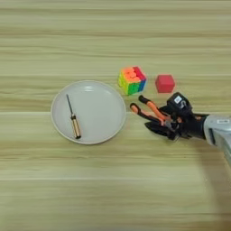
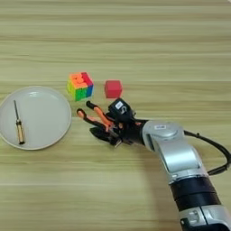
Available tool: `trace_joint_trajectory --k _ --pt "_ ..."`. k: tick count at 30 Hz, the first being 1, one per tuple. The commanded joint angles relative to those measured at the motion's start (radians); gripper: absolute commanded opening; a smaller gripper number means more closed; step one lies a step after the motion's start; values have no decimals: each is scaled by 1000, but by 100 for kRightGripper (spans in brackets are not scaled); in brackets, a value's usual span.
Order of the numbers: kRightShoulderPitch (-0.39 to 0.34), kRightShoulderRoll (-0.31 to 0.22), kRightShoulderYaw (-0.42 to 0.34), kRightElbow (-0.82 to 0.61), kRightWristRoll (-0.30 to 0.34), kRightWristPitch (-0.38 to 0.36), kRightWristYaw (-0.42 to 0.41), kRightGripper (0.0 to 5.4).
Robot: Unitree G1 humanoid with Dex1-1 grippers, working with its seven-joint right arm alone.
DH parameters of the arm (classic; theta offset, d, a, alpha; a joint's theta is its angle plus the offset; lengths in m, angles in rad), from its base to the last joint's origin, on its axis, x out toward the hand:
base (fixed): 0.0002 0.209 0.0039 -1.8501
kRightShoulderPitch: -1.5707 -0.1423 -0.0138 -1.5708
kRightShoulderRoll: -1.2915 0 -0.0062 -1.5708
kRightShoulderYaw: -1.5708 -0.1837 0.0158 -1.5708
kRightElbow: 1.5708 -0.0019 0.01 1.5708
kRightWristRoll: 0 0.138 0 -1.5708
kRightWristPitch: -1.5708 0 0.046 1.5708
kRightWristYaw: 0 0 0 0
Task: Move the objects on the table
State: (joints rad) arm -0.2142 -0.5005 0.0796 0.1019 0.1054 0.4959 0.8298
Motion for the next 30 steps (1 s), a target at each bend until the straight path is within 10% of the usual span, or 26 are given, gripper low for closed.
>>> trace_joint_trajectory --k 1,30 --pt "-63 -27 -52 -113 37 10 -16 477" --pt "-97 -5 -43 -484 113 147 -60 538"
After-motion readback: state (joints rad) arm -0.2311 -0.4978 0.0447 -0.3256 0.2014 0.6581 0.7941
